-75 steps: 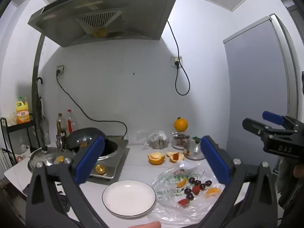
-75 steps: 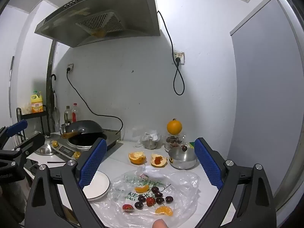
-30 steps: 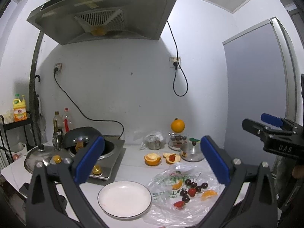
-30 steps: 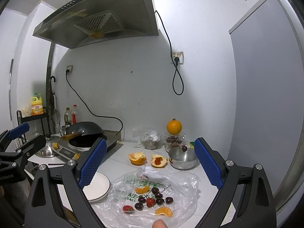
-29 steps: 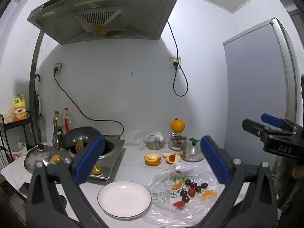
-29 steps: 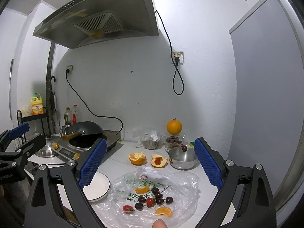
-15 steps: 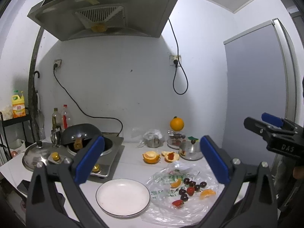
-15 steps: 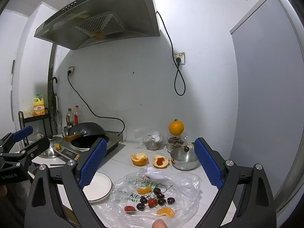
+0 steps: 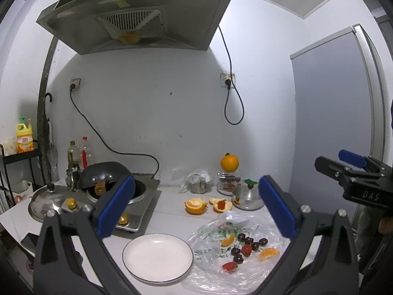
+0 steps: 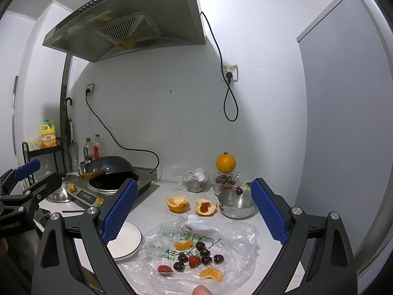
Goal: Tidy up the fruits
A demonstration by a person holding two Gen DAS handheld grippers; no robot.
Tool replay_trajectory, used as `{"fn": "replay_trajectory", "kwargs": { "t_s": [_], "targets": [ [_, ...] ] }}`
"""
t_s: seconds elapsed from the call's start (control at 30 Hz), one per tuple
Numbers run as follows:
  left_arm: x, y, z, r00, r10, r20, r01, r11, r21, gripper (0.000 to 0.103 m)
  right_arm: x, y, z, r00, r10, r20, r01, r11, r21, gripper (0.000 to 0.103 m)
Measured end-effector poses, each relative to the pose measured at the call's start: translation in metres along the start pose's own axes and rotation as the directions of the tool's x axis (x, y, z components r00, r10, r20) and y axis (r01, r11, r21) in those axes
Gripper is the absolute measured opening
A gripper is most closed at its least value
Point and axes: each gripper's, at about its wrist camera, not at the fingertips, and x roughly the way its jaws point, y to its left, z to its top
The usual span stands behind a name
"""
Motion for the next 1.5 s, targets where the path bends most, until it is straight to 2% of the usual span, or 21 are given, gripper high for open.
{"fn": "replay_trajectory", "kwargs": {
  "t_s": [0.73,0.93,1.2,1.5],
  "targets": [
    [0.008,-0.006,-0.003,1.0,-0.03,0.0,0.03,1.0,0.003,0.102,0.007,-0.008,-0.005,1.0,-0.015,-0.017,0.015,1.0,0.002,0.095],
    [0.02,-0.011,-0.009,0.999,-0.036,-0.021,0.036,0.999,0.007,0.102,0.013,-0.016,-0.014,0.999,-0.027,-0.037,0.027,1.0,0.002,0.095],
    [0.056,-0.026,-0.03,0.994,-0.047,-0.104,0.05,0.998,0.029,0.102,0.036,-0.038,-0.039,0.993,-0.036,-0.114,0.037,0.999,0.006,0.095],
    [0.102,-0.046,-0.074,0.971,-0.046,-0.236,0.064,0.995,0.072,0.102,0.066,-0.069,-0.08,0.974,-0.046,-0.222,0.057,0.998,0.042,0.095]
  ]
}}
